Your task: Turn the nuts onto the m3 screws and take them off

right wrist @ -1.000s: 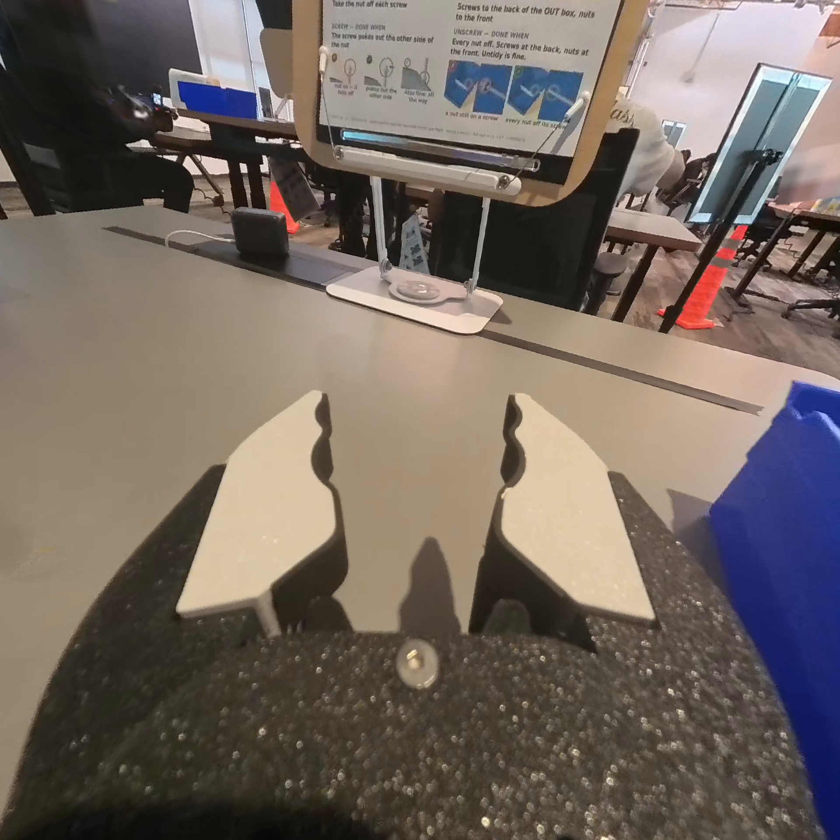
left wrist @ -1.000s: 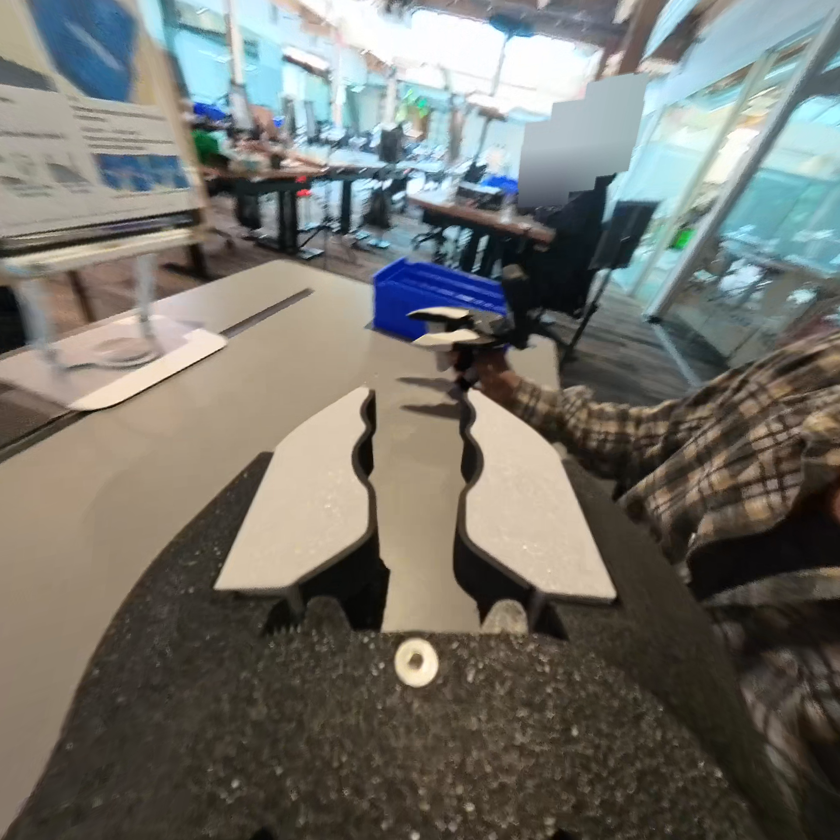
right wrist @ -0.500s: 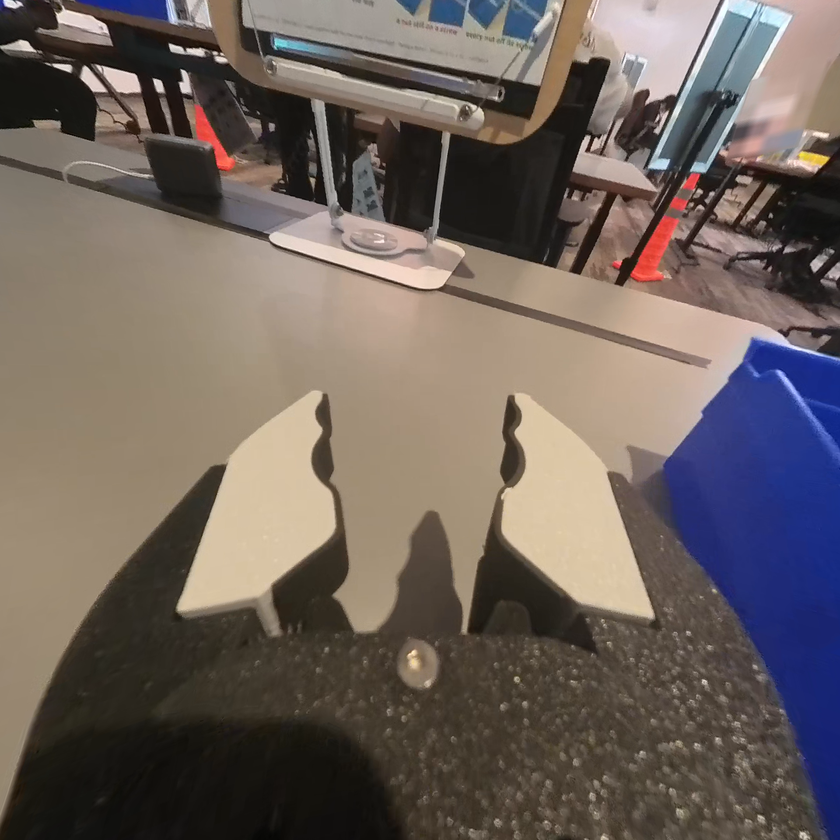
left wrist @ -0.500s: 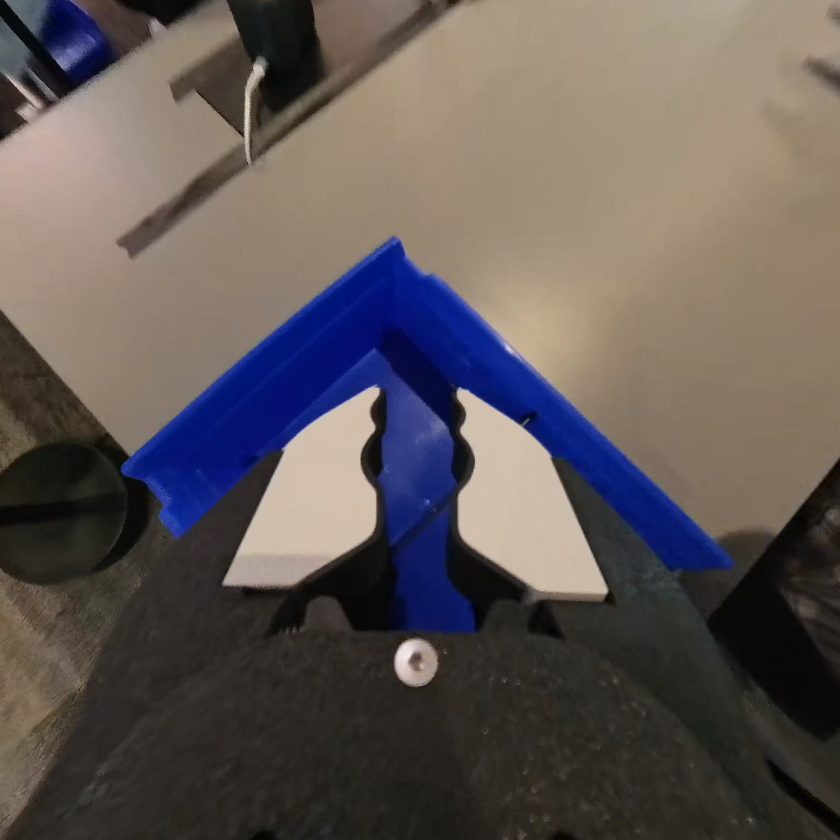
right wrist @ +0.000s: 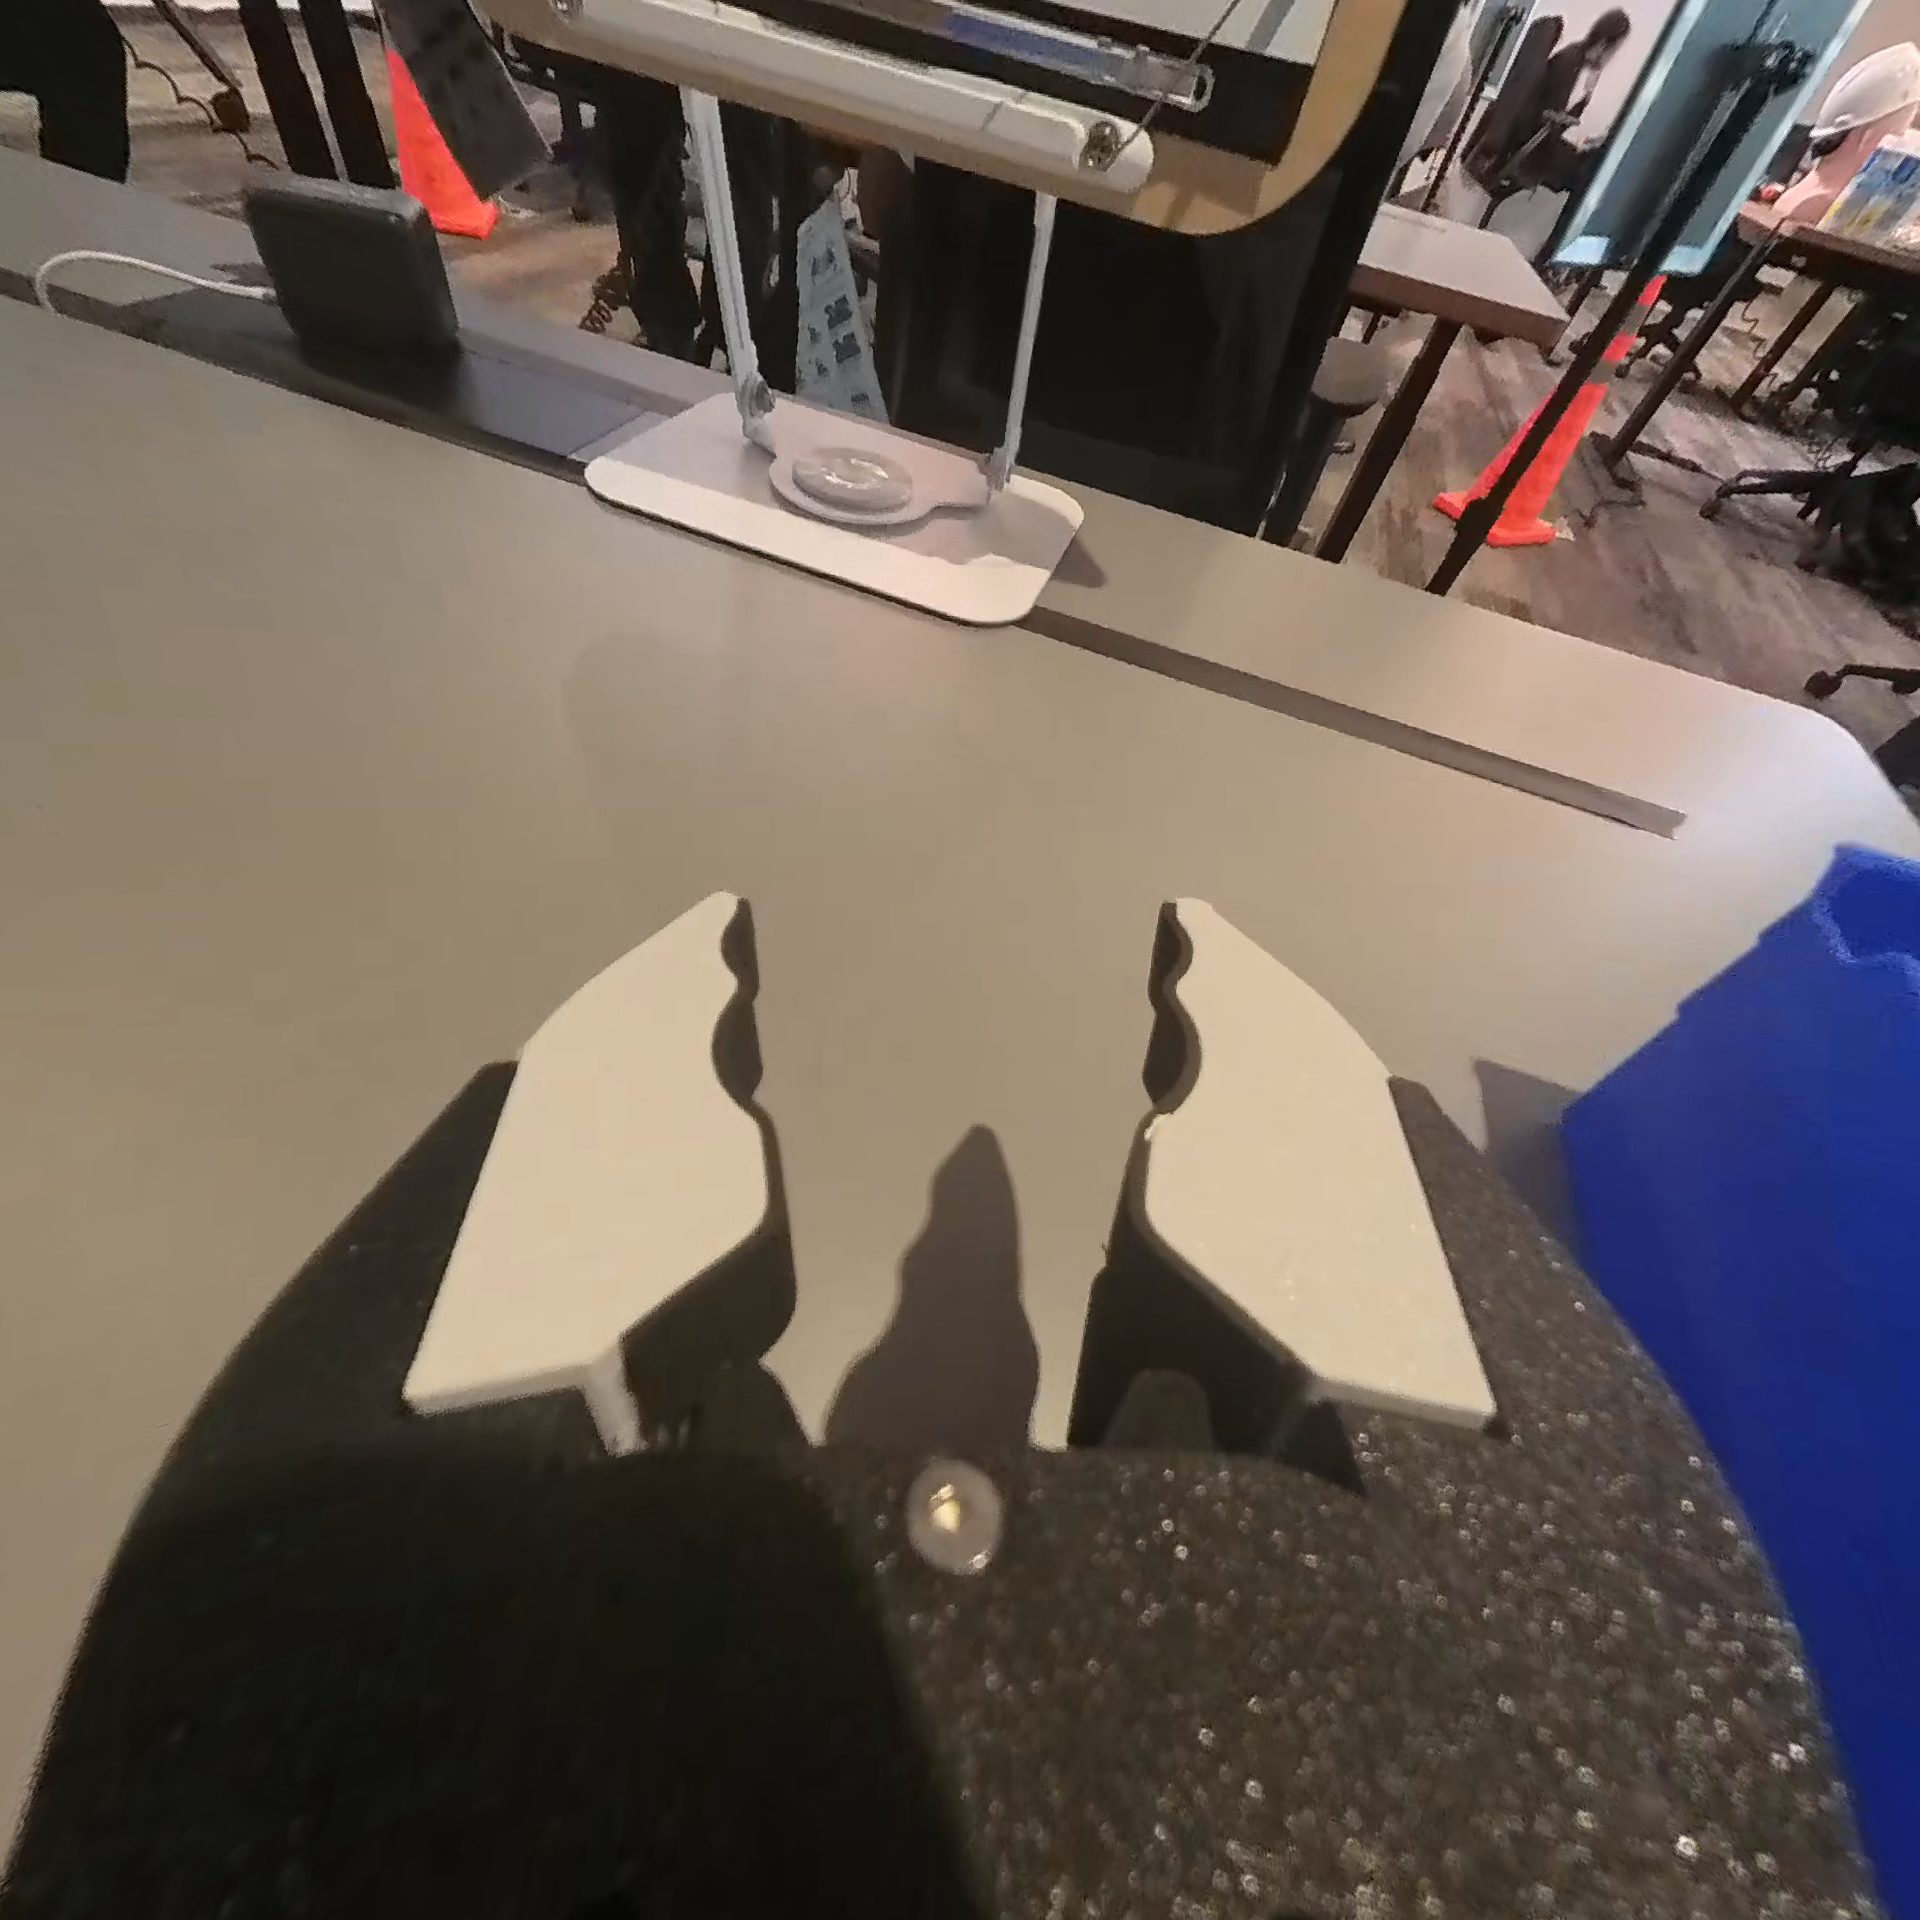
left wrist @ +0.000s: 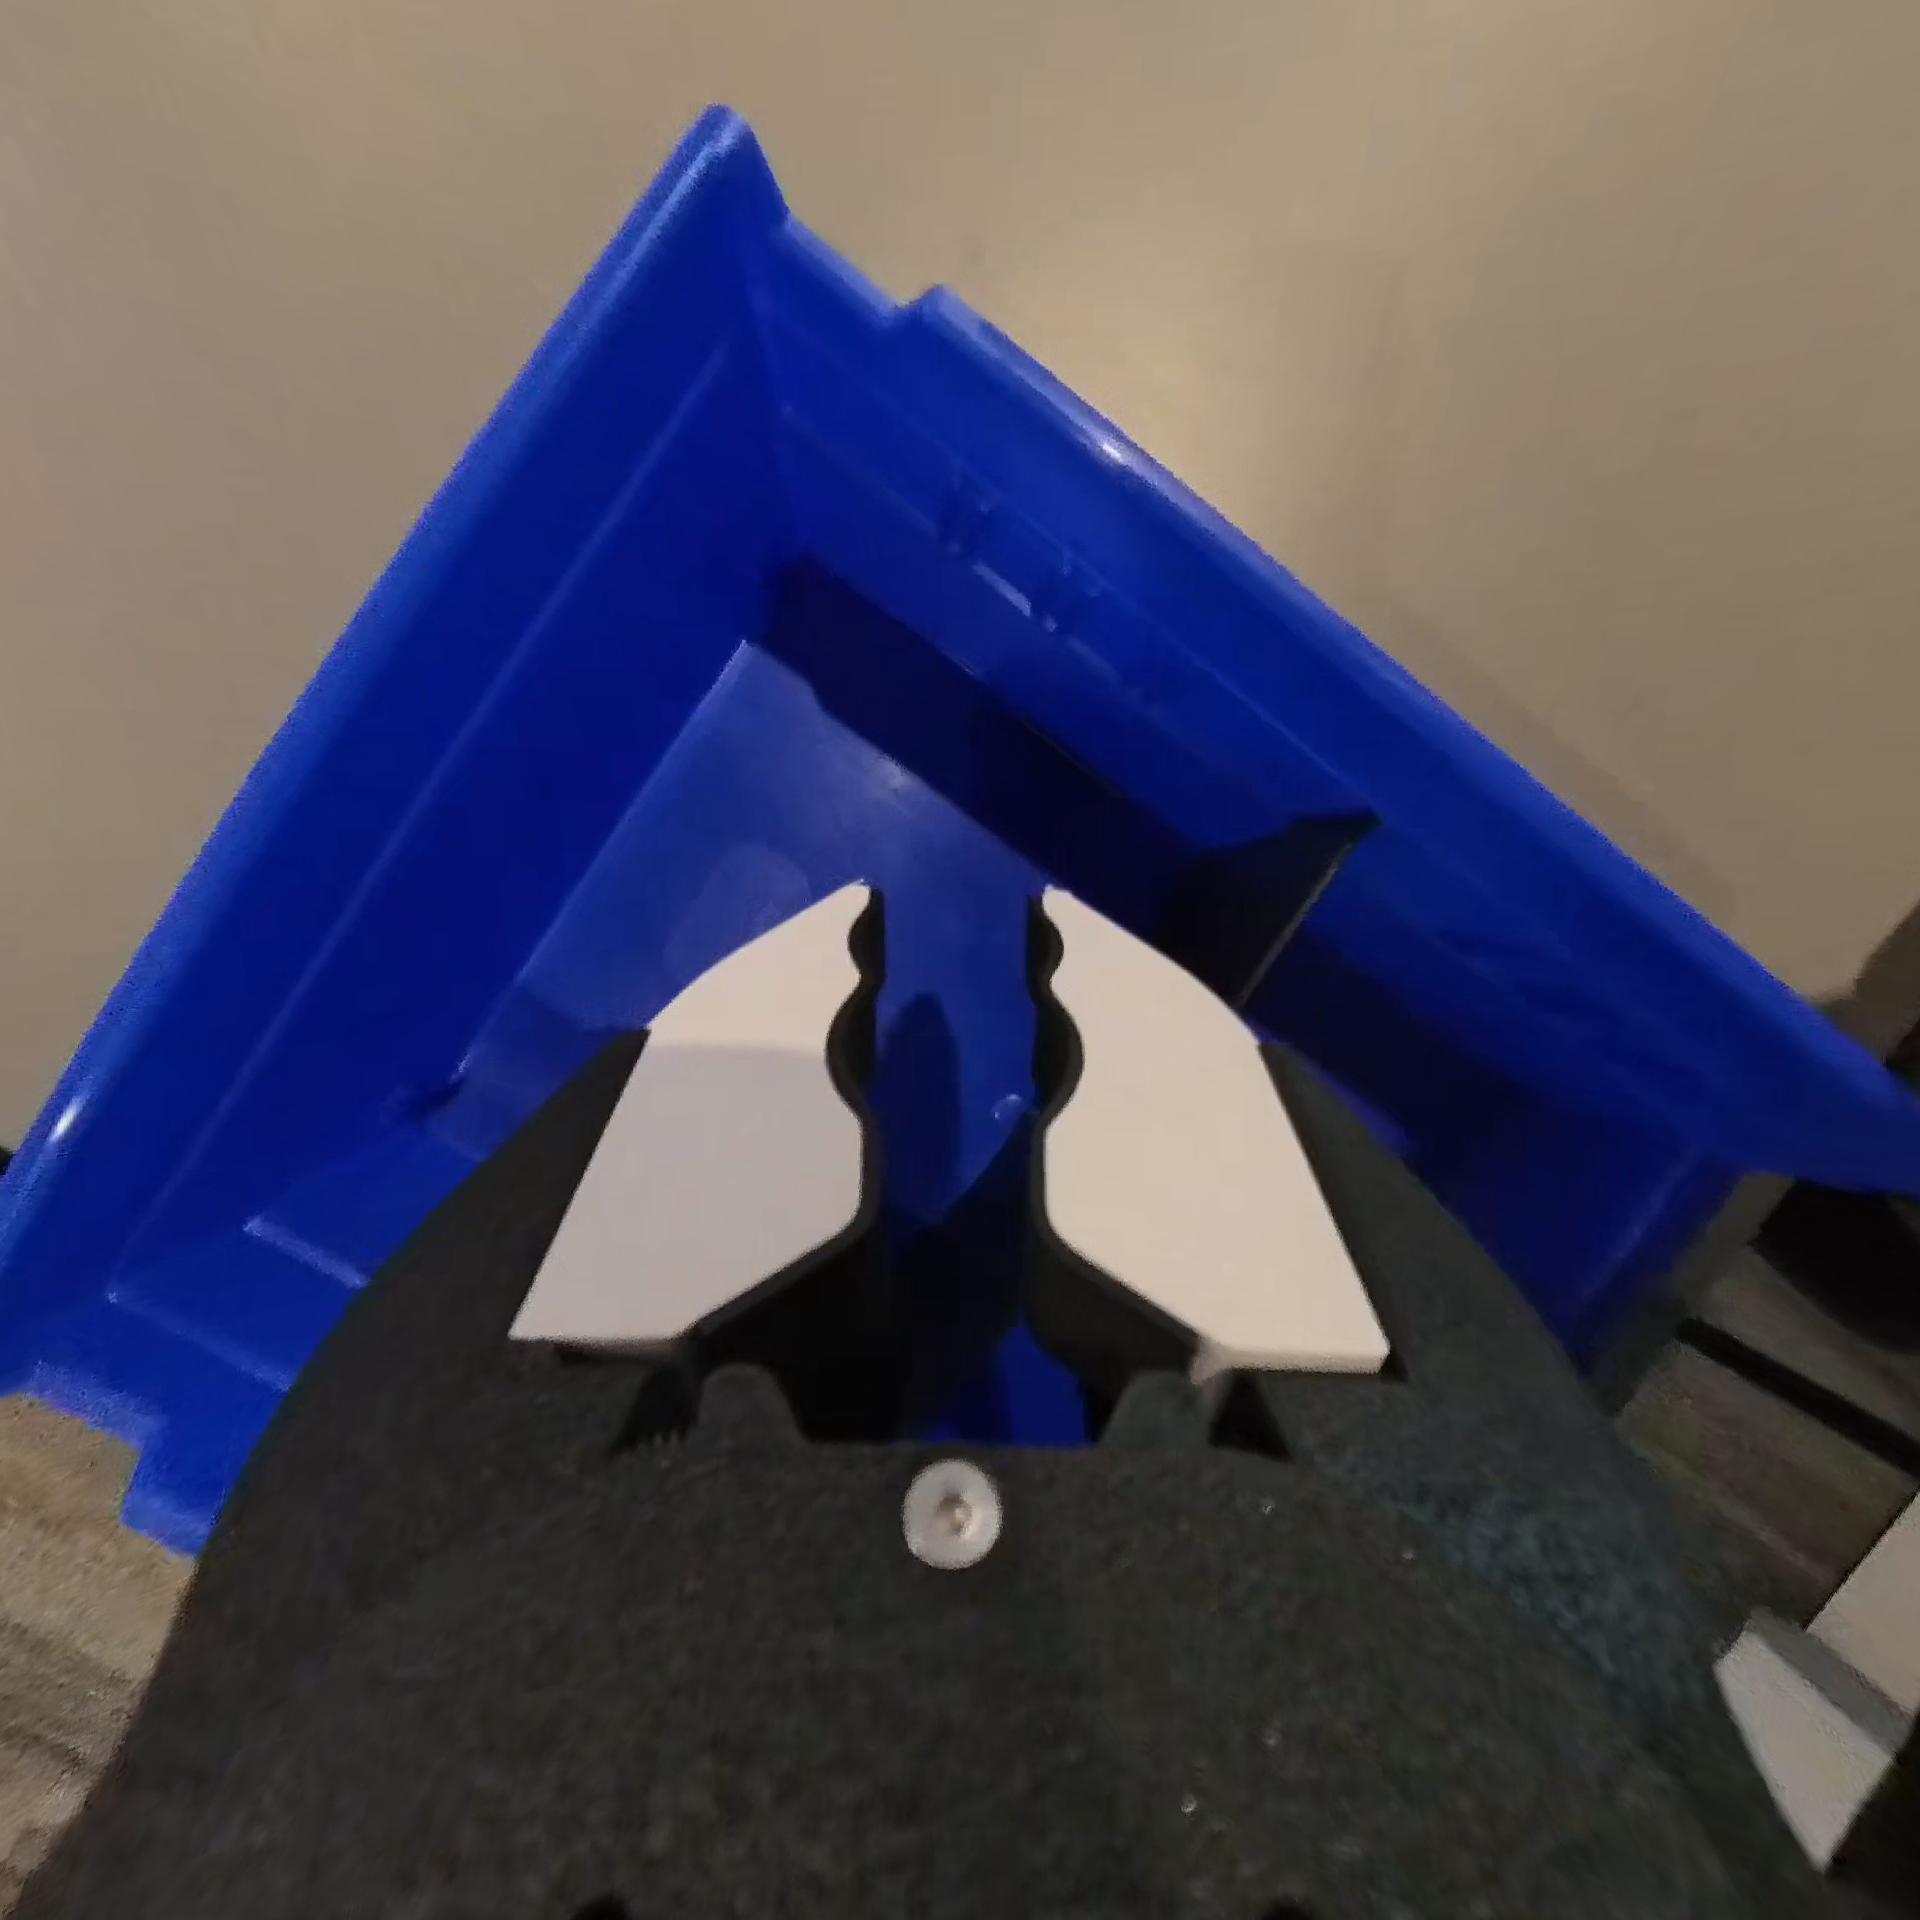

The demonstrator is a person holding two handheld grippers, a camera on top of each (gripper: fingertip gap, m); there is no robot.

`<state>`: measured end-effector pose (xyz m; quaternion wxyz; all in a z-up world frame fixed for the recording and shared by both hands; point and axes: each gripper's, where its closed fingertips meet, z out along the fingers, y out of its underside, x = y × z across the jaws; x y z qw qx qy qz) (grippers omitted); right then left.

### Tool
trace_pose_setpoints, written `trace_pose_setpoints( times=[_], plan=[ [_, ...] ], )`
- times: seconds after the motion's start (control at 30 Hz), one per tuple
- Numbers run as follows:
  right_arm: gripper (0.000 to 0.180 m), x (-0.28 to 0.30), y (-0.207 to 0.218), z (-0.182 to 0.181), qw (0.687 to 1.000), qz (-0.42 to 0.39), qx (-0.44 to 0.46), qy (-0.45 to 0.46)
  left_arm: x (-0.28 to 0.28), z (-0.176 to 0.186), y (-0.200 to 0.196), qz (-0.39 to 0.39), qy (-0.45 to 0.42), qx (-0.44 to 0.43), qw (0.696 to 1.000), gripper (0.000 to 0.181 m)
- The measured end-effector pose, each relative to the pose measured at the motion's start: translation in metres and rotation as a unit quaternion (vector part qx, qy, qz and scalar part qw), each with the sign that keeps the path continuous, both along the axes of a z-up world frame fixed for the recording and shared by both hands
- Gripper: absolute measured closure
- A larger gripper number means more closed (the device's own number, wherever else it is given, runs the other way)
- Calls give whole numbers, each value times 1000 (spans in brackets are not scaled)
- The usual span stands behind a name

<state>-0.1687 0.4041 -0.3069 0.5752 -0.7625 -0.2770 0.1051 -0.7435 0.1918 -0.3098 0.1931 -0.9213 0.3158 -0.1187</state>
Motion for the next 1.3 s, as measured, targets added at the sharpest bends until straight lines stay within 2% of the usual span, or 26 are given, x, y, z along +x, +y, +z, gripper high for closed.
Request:
trace_pose_setpoints(
  times=[0.57, 0.73, 0.93, 1.3],
  plan=[
    [108, -30, 13, -6, 999, 12, -26, -23, 7, -27, 8, -62, 1, -14, 998, 158],
    [108, -36, 13, -1, 999, 21, -29, -26, 16, -39, 7, -137, 20, -20, 990, 159],
    [107, -40, 10, 5, 999, 25, -25, -29, 25, -41, 15, -243, 48, 23, 969, 155],
    [107, -45, 10, 11, 998, 25, -31, -38, 39, -62, 9, -321, 53, -6, 946, 137]
  ],
)
